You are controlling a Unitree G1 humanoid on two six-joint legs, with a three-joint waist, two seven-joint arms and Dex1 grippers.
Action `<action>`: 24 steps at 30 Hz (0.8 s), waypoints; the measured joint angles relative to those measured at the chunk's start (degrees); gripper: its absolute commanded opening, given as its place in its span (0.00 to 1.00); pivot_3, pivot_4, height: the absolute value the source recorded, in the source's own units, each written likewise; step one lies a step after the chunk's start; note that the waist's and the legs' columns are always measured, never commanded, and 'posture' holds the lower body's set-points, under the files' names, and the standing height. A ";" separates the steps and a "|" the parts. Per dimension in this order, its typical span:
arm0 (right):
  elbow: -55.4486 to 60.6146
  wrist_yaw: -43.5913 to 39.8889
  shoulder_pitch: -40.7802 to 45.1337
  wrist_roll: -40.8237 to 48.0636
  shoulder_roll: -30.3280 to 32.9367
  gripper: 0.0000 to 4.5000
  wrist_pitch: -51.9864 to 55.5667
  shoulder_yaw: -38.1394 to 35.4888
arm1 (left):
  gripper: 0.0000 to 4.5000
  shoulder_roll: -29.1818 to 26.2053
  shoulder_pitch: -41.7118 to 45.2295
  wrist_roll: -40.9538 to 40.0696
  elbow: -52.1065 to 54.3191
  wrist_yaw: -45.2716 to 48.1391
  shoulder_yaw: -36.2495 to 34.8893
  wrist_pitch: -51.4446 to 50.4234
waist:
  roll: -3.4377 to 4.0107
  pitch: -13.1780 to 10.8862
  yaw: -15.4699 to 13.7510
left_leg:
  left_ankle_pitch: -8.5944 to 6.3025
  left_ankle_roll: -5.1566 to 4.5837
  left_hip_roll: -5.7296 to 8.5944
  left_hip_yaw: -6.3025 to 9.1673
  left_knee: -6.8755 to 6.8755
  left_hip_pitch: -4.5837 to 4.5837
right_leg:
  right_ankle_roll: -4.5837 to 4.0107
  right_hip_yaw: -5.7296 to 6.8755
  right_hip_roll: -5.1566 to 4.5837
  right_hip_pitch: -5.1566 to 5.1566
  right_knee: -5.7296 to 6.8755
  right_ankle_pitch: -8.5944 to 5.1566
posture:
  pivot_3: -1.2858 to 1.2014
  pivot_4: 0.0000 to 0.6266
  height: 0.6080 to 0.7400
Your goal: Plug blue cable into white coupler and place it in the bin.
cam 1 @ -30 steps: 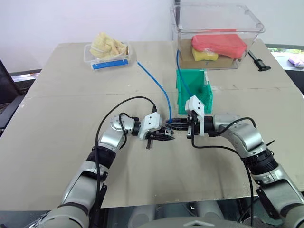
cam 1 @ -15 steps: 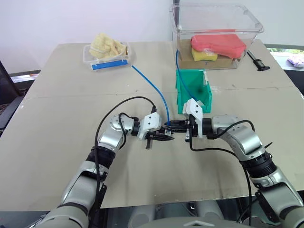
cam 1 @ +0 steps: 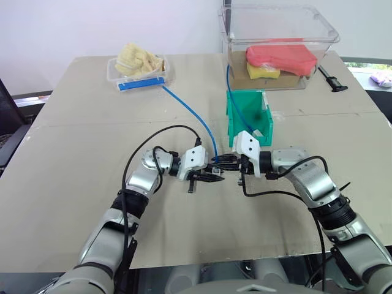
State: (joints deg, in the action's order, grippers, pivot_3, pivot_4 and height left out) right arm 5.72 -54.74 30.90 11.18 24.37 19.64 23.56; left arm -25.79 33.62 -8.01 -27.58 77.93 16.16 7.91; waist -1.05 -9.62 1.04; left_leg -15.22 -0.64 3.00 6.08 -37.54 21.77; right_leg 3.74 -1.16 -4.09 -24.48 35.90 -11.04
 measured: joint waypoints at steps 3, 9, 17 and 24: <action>0.03 0.04 -0.85 -2.08 0.48 0.00 -1.67 1.33 | 0.09 0.08 -0.04 0.04 0.04 -0.03 0.10 0.00 | -0.03 0.05 -0.02 | 0.00 0.00 0.00 -0.03 0.00 -0.01 | 0.00 0.00 0.00 0.01 0.00 0.00 | 0.52 0.24 1.00; -0.51 -0.48 -0.60 -4.21 0.59 0.00 -3.72 1.97 | 0.09 0.05 -0.04 0.07 0.05 -0.03 0.12 0.00 | -0.03 0.07 -0.03 | 0.00 0.00 0.00 -0.04 -0.01 -0.03 | 0.00 -0.02 0.00 0.02 0.00 0.00 | 0.52 0.24 1.00; -3.45 -0.40 -2.18 -0.72 -2.33 0.21 -2.23 -1.95 | 0.09 -0.15 -0.53 -0.20 1.89 -0.75 -0.07 -2.44 | -0.08 0.14 -0.01 | 0.00 0.00 -0.01 -0.01 -0.01 -0.04 | -0.01 -0.03 0.02 0.04 0.03 0.01 | 0.52 0.24 1.00; 10.20 6.45 -6.21 9.82 -1.04 0.96 5.15 -17.55 | 0.09 -0.84 -2.31 -4.14 11.55 -4.63 -3.69 -14.72 | -0.04 0.09 -0.33 | 0.00 0.00 -0.06 0.08 -0.03 0.10 | -0.01 -0.02 -0.02 -0.06 0.02 0.01 | 0.52 0.24 1.00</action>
State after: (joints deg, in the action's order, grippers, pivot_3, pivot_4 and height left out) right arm 15.92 -48.29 24.68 20.99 23.33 24.79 6.01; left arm -26.64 31.31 -12.15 -16.02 73.30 12.47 -6.81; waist -1.09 -9.53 0.72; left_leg -15.22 -0.65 2.94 6.16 -37.57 21.87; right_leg 3.73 -1.18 -4.12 -24.55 35.92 -11.03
